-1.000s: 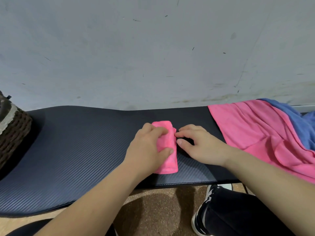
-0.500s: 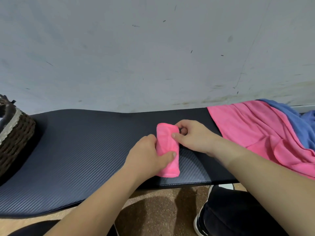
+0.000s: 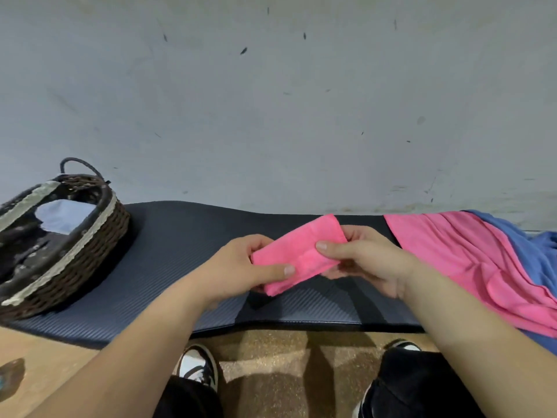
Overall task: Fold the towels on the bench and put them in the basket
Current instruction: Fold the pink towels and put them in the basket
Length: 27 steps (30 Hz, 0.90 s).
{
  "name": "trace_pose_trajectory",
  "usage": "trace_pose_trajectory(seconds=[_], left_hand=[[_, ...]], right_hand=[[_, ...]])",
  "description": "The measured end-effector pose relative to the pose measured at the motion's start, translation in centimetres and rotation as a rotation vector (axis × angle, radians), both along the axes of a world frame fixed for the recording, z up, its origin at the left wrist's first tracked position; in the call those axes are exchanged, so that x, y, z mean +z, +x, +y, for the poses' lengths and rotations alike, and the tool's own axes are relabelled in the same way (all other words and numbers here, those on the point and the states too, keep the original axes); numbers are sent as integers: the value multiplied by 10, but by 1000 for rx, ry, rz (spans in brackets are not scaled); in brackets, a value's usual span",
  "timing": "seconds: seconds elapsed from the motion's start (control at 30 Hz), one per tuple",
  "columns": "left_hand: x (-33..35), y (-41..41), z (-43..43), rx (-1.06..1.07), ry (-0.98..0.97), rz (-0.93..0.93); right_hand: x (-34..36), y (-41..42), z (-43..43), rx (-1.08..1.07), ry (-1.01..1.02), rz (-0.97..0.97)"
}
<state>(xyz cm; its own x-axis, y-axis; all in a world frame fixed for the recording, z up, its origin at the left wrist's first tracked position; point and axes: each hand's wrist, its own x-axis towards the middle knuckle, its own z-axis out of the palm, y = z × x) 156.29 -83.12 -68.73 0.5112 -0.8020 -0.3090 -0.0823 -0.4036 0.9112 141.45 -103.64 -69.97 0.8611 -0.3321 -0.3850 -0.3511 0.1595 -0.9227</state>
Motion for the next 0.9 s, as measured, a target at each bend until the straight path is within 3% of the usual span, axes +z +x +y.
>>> trace_pose_trajectory(seconds=[0.2,0.37,0.57,0.73,0.9], left_hand=[[15,22,60,249,-205,426],[37,40,114,379,-353,508],[68,90,177,669,-401,333],[93,165,230,1009,-287,-74],[76,217,271,1020,-91,-276]], right_hand=[[25,22,66,-158,179,-32],[37,49,130,-68,133,63],[62,113,188,-164,-199,24],[85,176,247,2,-235,-6],[96,222,280,108,-224,-20]])
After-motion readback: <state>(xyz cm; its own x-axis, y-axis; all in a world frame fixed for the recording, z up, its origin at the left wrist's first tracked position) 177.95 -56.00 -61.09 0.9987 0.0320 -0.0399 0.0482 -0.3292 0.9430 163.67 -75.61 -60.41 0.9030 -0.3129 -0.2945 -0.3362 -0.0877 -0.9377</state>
